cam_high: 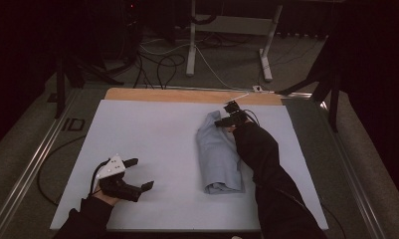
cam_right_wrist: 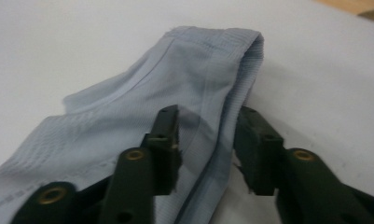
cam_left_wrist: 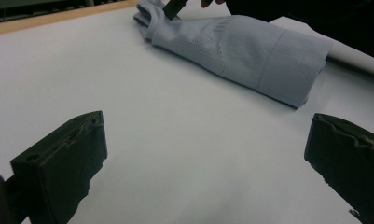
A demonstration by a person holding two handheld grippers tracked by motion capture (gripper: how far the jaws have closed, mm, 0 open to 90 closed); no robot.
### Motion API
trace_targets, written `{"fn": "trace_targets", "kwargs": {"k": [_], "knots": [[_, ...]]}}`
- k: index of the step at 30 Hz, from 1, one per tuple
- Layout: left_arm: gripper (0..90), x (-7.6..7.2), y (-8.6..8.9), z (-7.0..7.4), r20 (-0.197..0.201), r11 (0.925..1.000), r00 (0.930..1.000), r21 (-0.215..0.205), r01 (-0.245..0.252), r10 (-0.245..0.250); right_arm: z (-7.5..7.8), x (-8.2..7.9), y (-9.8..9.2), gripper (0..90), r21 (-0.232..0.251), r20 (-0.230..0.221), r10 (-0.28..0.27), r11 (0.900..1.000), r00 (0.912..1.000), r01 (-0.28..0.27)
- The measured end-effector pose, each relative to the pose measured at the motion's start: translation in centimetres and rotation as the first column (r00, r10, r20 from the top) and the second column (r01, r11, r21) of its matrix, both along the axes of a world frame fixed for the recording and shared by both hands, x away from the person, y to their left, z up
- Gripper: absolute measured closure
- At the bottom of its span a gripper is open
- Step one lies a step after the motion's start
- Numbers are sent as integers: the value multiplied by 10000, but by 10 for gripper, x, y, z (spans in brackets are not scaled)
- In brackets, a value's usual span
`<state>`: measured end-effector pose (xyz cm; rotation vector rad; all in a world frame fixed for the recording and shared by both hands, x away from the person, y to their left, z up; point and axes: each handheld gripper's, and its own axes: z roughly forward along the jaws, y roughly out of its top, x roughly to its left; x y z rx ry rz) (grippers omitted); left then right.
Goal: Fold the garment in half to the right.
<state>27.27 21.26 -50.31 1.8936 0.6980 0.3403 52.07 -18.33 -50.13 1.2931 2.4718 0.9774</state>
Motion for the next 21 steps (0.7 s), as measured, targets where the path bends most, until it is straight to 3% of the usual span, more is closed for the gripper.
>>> {"fn": "trace_targets", "kwargs": {"k": [8,11,21], "knots": [[4,2,4,0,66,9998,9998,113,-183,182,25,-25,0,305,361,586,574,9976,9966,-596],[4,2,6,1,73,9997,9998,152,-175,174,32,-37,0,299,603,689,672,9956,9954,-714],[4,1,10,4,185,9997,9997,173,-188,185,45,-101,-10,369,223,1266,1150,9927,9853,-1187]]}}
